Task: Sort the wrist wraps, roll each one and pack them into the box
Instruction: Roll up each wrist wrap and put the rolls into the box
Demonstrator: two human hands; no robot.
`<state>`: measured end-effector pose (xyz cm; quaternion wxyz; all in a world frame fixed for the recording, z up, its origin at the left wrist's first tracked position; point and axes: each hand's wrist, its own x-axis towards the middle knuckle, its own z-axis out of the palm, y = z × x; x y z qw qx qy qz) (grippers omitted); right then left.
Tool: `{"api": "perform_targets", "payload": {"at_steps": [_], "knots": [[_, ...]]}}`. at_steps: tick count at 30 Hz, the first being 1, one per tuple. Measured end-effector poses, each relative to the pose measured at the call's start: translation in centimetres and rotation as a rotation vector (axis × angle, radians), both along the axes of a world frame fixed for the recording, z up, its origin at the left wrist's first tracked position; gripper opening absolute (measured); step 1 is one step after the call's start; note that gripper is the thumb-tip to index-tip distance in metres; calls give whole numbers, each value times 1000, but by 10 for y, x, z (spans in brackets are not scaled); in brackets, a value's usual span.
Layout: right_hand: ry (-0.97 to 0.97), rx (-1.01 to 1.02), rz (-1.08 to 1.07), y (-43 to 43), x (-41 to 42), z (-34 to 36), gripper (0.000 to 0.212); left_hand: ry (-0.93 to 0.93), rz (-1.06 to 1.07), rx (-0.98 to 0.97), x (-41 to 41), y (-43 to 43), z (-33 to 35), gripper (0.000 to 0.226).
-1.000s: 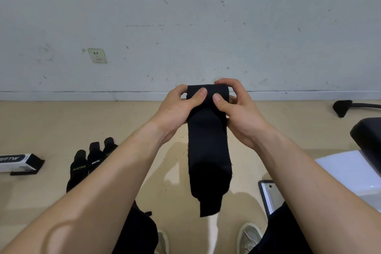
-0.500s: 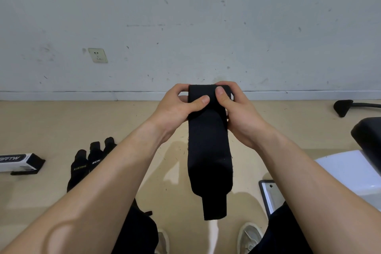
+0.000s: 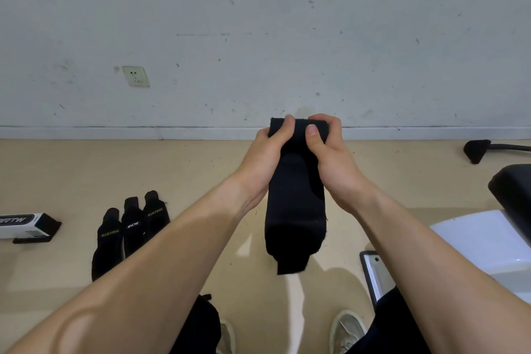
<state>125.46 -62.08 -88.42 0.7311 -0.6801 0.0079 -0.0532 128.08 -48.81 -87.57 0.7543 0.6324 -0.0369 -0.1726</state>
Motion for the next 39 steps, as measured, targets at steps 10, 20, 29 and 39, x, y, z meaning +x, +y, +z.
{"api": "perform_targets", "payload": {"at_steps": [10,20,29,39], "knots": [[190,59,52,-2,1,7,37,-79,78,68,-2,4,1,40],[131,91,54,1,0,7,34,14,-3,65,2,20,11,44],[81,127,165,0,-1,10,36,11,-12,77,3,29,17,35],[107,148,128,-1,-1,14,31,-158,-64,102,8,33,15,39]]}}
